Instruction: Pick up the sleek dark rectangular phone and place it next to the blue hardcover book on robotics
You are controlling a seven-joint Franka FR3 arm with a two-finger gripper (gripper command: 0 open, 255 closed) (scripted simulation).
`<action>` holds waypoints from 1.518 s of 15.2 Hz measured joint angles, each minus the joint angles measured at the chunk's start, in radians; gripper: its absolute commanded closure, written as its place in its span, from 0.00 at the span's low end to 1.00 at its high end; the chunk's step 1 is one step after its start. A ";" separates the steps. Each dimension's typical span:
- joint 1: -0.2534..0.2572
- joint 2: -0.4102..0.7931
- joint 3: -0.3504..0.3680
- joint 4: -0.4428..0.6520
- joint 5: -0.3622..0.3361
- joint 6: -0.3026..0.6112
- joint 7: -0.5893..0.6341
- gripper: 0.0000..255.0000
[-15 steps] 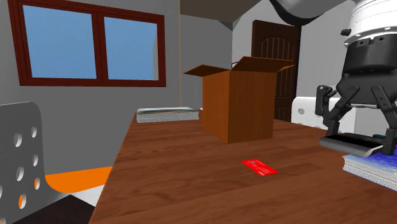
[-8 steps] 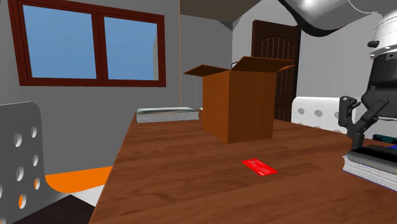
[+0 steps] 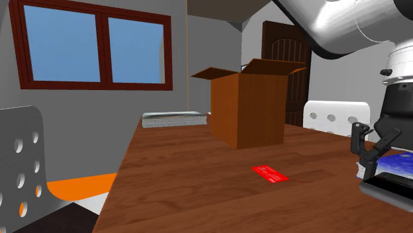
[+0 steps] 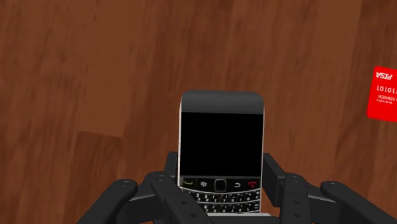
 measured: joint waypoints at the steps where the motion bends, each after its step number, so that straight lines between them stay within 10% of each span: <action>1: 0.001 0.005 0.002 -0.004 0.002 0.009 0.001 1.00; 12: -0.004 0.039 0.008 -0.028 0.015 0.065 -0.005 1.00; 13: -0.004 0.039 0.008 -0.028 0.015 0.065 -0.005 0.00; 23: -0.005 0.022 0.003 0.052 0.005 -0.029 0.001 0.00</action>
